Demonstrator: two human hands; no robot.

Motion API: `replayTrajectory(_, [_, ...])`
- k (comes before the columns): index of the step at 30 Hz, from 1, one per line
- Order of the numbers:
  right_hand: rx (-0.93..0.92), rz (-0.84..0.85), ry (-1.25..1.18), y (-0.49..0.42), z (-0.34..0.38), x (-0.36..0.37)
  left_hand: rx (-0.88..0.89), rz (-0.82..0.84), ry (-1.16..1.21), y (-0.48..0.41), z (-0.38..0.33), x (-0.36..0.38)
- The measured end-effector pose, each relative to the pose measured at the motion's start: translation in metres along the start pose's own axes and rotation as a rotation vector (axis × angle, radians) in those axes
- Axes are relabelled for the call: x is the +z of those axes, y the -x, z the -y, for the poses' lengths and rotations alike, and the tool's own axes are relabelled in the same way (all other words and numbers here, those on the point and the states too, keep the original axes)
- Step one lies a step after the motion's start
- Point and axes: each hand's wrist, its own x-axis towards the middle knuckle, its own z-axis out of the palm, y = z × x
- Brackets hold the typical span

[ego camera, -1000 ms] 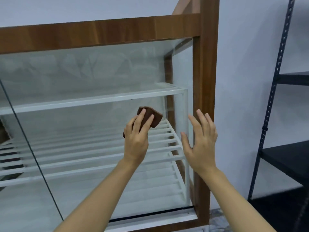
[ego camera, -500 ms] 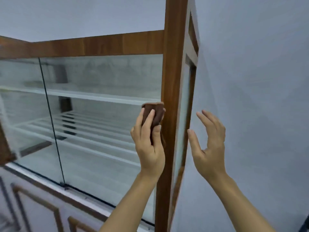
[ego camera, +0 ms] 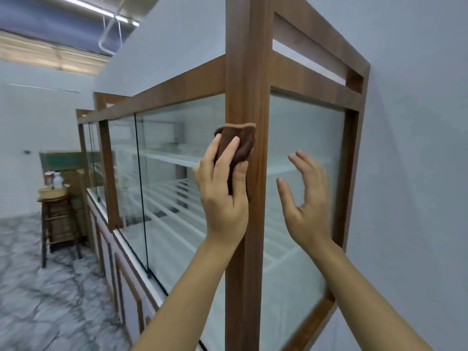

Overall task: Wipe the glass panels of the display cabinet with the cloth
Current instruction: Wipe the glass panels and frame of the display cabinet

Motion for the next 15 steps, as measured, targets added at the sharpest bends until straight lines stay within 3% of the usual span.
replayTrajectory(6, [-0.007,0.005,-0.146,-0.029,-0.059,0.013,0.188,-0.073,-0.281,-0.008,-0.015,0.013])
replayTrajectory(12, [-0.091,0.145,-0.118,-0.062,-0.139,0.022,0.494,-0.081,-0.836,-0.001,-0.028,0.056])
replayTrajectory(15, [-0.181,0.174,-0.153,-0.071,-0.161,0.023,0.534,-0.046,-1.079,0.004,-0.023,0.088])
